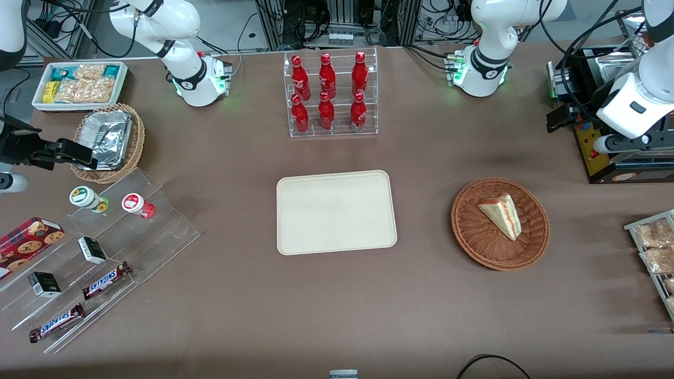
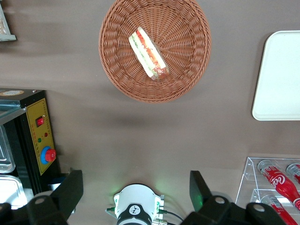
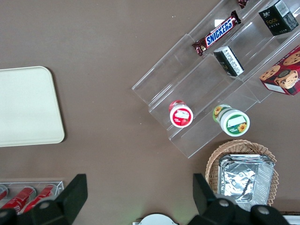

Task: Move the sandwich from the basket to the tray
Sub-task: 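Move the left gripper over the wrapped sandwich in the wicker basket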

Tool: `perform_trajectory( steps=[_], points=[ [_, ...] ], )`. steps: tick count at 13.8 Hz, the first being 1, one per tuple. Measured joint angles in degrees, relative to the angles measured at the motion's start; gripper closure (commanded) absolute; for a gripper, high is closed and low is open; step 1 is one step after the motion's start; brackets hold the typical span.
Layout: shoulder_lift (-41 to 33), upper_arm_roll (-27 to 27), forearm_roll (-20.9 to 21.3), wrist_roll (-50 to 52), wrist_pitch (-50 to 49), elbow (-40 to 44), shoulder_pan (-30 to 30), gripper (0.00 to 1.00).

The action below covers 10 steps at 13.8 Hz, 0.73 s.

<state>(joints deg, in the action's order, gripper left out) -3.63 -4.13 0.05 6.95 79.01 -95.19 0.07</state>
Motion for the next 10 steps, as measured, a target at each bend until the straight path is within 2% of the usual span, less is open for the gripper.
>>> perform_trajectory(
  steps=[6, 10],
  points=[
    [0.8, 0.0, -0.1, -0.2, 1.4, -0.5, 0.0, 0.0],
    [5.7, 0.0, -0.1, -0.2, 6.0, -1.5, 0.0, 0.0]
  ],
)
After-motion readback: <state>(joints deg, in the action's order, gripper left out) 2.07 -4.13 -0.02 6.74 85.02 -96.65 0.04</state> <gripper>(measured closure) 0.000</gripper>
